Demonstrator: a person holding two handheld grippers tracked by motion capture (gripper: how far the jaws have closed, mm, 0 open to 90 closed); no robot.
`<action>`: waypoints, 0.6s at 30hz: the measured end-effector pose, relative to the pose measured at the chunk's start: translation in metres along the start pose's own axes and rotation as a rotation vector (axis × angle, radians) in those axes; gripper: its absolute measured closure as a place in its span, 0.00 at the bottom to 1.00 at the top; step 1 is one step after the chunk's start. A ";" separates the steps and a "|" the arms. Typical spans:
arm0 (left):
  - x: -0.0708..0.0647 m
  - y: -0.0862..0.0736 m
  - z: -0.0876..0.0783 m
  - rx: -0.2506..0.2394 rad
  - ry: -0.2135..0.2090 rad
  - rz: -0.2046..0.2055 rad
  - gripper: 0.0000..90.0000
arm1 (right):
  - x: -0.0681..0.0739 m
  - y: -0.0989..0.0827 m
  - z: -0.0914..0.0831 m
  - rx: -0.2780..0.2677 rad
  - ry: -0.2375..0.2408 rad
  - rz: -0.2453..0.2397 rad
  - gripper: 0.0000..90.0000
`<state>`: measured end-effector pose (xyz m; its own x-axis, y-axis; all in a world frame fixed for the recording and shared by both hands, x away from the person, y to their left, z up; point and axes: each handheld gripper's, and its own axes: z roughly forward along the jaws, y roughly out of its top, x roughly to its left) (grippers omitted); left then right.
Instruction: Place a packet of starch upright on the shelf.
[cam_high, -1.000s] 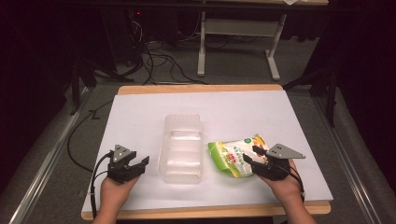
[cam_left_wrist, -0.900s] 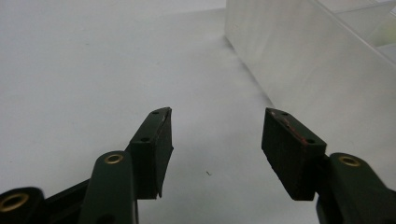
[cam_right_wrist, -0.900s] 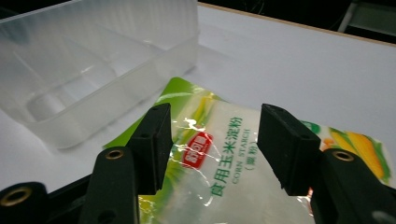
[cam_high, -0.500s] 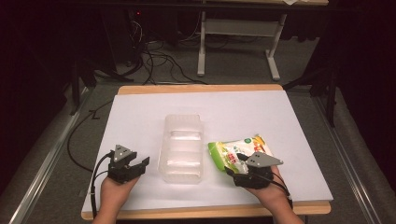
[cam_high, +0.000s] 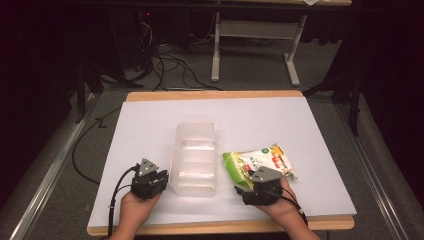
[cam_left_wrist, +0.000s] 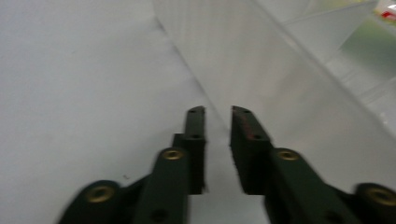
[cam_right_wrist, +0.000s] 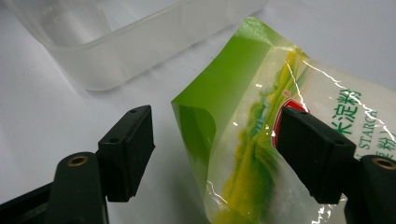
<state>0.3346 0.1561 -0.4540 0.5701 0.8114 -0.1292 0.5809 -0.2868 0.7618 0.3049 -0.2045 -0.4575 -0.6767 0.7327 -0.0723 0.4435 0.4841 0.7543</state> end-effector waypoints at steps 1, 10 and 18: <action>-0.001 0.000 0.000 -0.004 -0.017 -0.004 0.99 | 0.000 0.000 0.000 0.005 0.001 -0.006 0.31; -0.007 0.000 0.001 0.017 -0.055 0.009 1.00 | 0.002 -0.002 0.004 0.029 -0.020 -0.030 0.32; -0.007 0.000 0.002 0.019 -0.056 0.008 0.99 | 0.002 -0.003 0.010 0.050 -0.070 -0.053 0.35</action>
<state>0.3320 0.1494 -0.4546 0.6063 0.7792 -0.1590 0.5865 -0.3031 0.7511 0.3080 -0.1998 -0.4664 -0.6583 0.7360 -0.1578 0.4384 0.5453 0.7145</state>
